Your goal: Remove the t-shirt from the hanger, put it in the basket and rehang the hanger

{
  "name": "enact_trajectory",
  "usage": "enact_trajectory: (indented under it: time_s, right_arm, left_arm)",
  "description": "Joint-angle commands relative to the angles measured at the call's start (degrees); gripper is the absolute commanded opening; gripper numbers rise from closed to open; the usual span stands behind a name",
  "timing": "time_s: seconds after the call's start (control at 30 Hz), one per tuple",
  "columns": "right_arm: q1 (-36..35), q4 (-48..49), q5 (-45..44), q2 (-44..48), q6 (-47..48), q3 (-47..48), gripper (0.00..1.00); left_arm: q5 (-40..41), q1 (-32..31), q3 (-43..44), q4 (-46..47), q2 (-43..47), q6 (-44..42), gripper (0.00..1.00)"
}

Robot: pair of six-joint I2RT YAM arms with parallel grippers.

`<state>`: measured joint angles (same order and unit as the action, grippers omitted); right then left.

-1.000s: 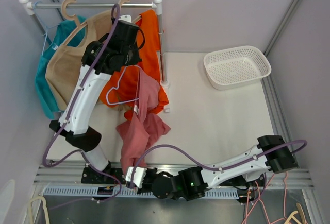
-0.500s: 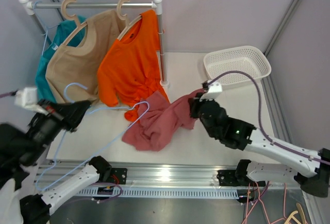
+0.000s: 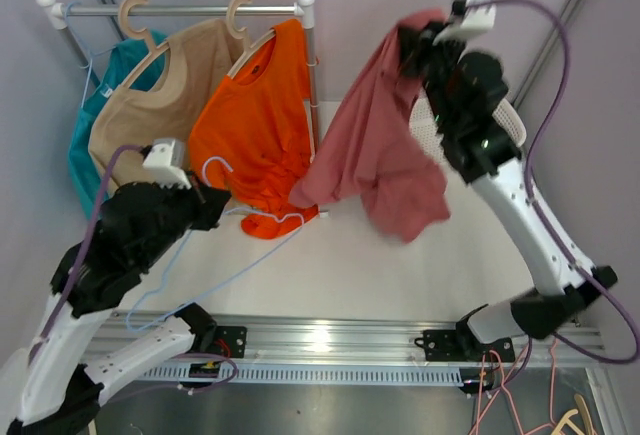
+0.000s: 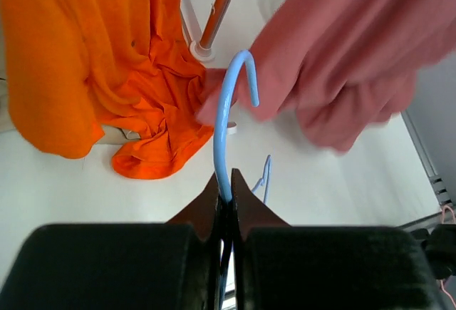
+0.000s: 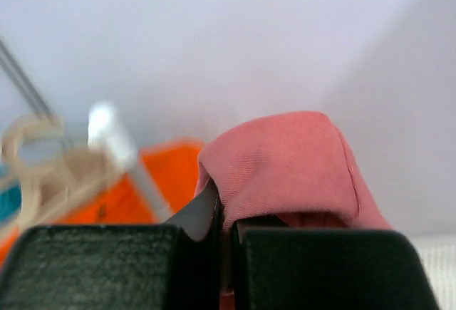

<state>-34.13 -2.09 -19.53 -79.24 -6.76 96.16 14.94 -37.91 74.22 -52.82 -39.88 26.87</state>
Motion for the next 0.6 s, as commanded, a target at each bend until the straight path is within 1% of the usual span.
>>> enact_trajectory:
  time_s: [0.0,0.03,0.07,0.1,0.13,0.17,0.23,0.27,0.33,0.37,0.4,0.47,0.5,0.57]
  right_arm:
    - [7.0,5.0,17.0,-10.6,1.1,19.5,0.00]
    - [9.0,5.2,18.0,-13.5,1.6,23.7,0.00]
    - [9.8,5.5,18.5,-15.9,2.4,31.0,0.00]
    - [10.6,5.6,18.4,-20.6,2.4,34.5,0.00]
    - [12.7,5.6,18.6,-22.8,2.3,38.0,0.00]
    - [13.8,5.6,18.2,-24.9,1.3,44.1,0.00]
    - [16.2,7.7,18.0,-28.8,-0.4,47.5,0.00]
    - [18.7,8.6,17.9,-29.6,-1.3,48.2,0.00]
    - [21.6,10.3,18.0,-31.5,-5.3,50.1,0.00]
    - [24.6,10.7,18.1,-32.1,-6.8,50.6,0.00]
    - [26.0,9.9,18.6,-32.5,-8.9,51.5,0.00]
    - [27.9,7.9,17.5,-32.6,-9.1,51.1,0.00]
    - [29.0,6.5,15.6,-32.2,-7.8,49.8,0.00]
    - [30.0,7.1,12.8,-29.1,-7.4,41.9,0.00]
  left_arm:
    - [1.9,0.0,2.0,6.6,-3.1,-0.7,0.01]
    - [2.9,0.0,3.7,6.8,-4.3,-0.9,0.01]
    - [3.8,0.0,4.3,7.8,-6.7,-1.0,0.01]
    - [4.7,0.0,5.1,8.6,-7.7,-1.1,0.00]
    - [6.3,0.0,5.8,9.8,-8.7,-1.7,0.01]
    - [7.0,0.3,6.8,12.4,-10.7,-2.2,0.01]
    - [9.7,0.6,7.8,14.8,-13.2,-3.8,0.01]
    - [10.5,0.8,9.5,15.7,-14.4,-4.4,0.01]
    - [11.6,1.2,10.9,18.0,-18.1,-5.9,0.00]
    - [12.1,1.8,13.0,18.4,-19.3,-6.3,0.01]
    - [12.3,2.1,14.0,18.5,-21.8,-6.7,0.01]
    - [11.8,3.6,16.1,17.8,-24.0,-6.8,0.01]
    - [11.4,4.2,16.9,17.8,-25.6,-6.8,0.01]
    - [10.1,6.8,17.1,19.0,-26.6,-6.8,0.01]
